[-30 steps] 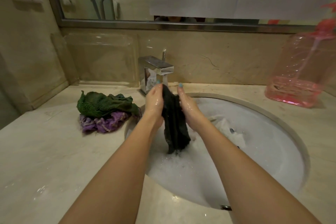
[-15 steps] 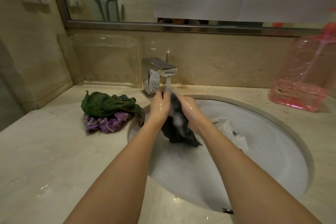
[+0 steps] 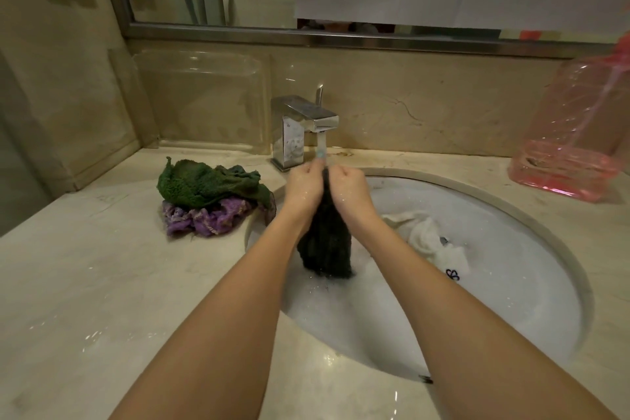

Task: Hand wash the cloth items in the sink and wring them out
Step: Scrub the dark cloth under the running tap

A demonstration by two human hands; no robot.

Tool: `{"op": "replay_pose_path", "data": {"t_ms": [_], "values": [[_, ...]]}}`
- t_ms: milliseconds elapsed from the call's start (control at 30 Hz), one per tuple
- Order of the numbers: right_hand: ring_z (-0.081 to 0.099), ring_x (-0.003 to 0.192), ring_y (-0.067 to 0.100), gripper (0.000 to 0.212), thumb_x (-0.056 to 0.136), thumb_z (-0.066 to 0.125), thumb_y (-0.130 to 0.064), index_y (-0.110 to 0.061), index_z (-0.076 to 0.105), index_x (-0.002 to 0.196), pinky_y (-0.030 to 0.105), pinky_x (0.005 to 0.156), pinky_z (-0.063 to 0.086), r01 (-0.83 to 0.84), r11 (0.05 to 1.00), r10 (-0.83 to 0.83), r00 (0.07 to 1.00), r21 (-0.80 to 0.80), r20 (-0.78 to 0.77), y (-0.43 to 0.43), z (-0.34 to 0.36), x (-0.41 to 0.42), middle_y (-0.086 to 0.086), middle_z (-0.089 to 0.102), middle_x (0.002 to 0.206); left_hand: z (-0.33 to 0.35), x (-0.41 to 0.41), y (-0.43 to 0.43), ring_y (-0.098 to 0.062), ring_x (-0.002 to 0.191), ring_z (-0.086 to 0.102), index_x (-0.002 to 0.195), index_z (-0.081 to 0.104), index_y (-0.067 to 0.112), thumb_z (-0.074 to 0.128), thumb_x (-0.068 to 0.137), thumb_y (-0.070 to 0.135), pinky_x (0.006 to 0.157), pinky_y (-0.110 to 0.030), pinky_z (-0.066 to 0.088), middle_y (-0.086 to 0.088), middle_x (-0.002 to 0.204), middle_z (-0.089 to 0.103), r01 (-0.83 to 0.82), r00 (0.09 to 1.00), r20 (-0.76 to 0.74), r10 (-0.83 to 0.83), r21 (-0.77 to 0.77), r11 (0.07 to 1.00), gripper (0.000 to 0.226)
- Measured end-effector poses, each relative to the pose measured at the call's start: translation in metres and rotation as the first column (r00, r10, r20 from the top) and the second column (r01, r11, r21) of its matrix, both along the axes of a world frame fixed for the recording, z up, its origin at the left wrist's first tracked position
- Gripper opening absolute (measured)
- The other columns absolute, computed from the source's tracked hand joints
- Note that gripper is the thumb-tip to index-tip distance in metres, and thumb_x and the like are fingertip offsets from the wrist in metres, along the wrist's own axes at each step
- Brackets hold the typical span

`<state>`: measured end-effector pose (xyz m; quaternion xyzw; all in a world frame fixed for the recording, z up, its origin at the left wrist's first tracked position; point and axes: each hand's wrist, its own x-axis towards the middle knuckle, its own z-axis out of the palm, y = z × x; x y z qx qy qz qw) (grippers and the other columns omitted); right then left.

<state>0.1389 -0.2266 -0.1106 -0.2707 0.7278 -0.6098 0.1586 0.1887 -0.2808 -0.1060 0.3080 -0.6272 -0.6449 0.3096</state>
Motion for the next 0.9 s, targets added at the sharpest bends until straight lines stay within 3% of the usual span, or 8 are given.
{"op": "replay_pose_path", "data": {"t_ms": [67, 167, 267, 367, 467, 567, 733, 900], "values": [[0.057, 0.082, 0.023, 0.037, 0.102, 0.037, -0.024, -0.012, 0.055, 0.073, 0.038, 0.076, 0.047, 0.058, 0.997, -0.06, 0.998, 0.041, 0.035, 0.002, 0.0, -0.011, 0.006, 0.058, 0.077, -0.001, -0.002, 0.003, -0.022, 0.078, 0.055, 0.075, 0.057, 0.013, 0.047, 0.102, 0.031, 0.068, -0.028, 0.04, -0.008, 0.076, 0.055, 0.047, 0.999, -0.011, -0.047, -0.01, 0.999, 0.033], [0.058, 0.091, 0.02, 0.033, 0.104, 0.038, -0.034, -0.013, 0.062, 0.097, 0.04, 0.091, 0.047, 0.012, 1.0, -0.015, 0.988, 0.021, 0.151, 0.005, 0.005, -0.019, 0.006, 0.062, 0.092, -0.001, 0.003, -0.005, -0.014, 0.079, 0.059, 0.088, 0.062, 0.015, 0.055, 0.098, 0.037, 0.064, -0.021, 0.042, -0.002, 0.082, 0.062, 0.046, 0.999, 0.002, -0.046, -0.01, 0.999, 0.024], [0.058, 0.083, 0.012, 0.032, 0.103, 0.041, -0.038, -0.017, 0.065, 0.106, 0.028, 0.08, 0.047, -0.079, 0.997, 0.077, 0.989, 0.005, 0.125, 0.007, 0.009, -0.021, -0.002, 0.062, 0.085, -0.005, 0.007, -0.016, -0.006, 0.084, 0.056, 0.108, 0.055, 0.019, 0.061, 0.092, 0.046, 0.063, -0.019, 0.039, 0.007, 0.091, 0.06, 0.096, 0.992, 0.09, -0.092, -0.032, 0.995, 0.032], [0.059, 0.09, 0.015, 0.036, 0.101, 0.042, -0.042, -0.015, 0.064, 0.111, 0.028, 0.083, 0.046, -0.093, 0.993, 0.085, 0.99, 0.068, 0.111, 0.01, 0.008, -0.025, 0.001, 0.062, 0.091, -0.003, 0.009, -0.021, -0.015, 0.099, 0.06, 0.116, 0.056, 0.016, 0.063, 0.086, 0.055, 0.078, -0.026, 0.044, 0.002, 0.102, 0.063, 0.222, 0.956, 0.203, -0.214, -0.019, 0.975, 0.05], [0.064, 0.102, 0.023, 0.039, 0.099, 0.046, -0.046, -0.012, 0.066, 0.104, 0.033, 0.09, 0.051, -0.133, 0.986, 0.118, 0.982, 0.097, 0.144, 0.012, 0.004, -0.031, 0.005, 0.067, 0.095, -0.005, 0.012, -0.022, -0.02, 0.1, 0.062, 0.102, 0.066, 0.017, 0.06, 0.09, 0.053, 0.087, -0.032, 0.047, -0.002, 0.1, 0.068, 0.354, 0.881, 0.358, -0.308, -0.069, 0.933, 0.039], [0.066, 0.101, 0.023, 0.035, 0.095, 0.055, -0.042, -0.011, 0.064, 0.108, 0.036, 0.092, 0.054, -0.248, 0.967, 0.236, 0.956, 0.052, 0.171, 0.016, 0.003, -0.037, 0.01, 0.07, 0.104, -0.006, 0.013, -0.025, -0.017, 0.099, 0.063, 0.104, 0.067, 0.018, 0.056, 0.097, 0.04, 0.083, -0.028, 0.049, -0.002, 0.1, 0.068, 0.229, 0.962, 0.176, -0.209, -0.103, 0.968, 0.026], [0.062, 0.101, 0.024, 0.02, 0.088, 0.062, -0.005, -0.006, 0.062, 0.108, 0.036, 0.086, 0.051, -0.446, 0.891, 0.415, 0.876, 0.087, 0.244, 0.023, -0.002, -0.047, 0.015, 0.063, 0.109, -0.009, 0.013, -0.03, -0.017, 0.083, 0.053, 0.085, 0.055, 0.01, 0.052, 0.1, 0.027, 0.076, -0.03, 0.042, -0.009, 0.086, 0.055, 0.018, 0.994, -0.107, -0.036, -0.161, 0.987, 0.023], [0.053, 0.117, 0.023, 0.048, 0.087, 0.069, -0.03, -0.014, 0.05, 0.128, 0.038, 0.097, 0.045, -0.402, 0.795, 0.415, 0.907, 0.455, 0.075, 0.016, -0.015, -0.033, 0.003, 0.056, 0.125, -0.005, 0.014, -0.027, -0.018, 0.082, 0.049, 0.078, 0.051, 0.015, 0.053, 0.1, 0.024, 0.076, -0.032, 0.041, -0.005, 0.081, 0.05, -0.053, 0.975, -0.222, 0.005, -0.21, 0.976, 0.024]]}}
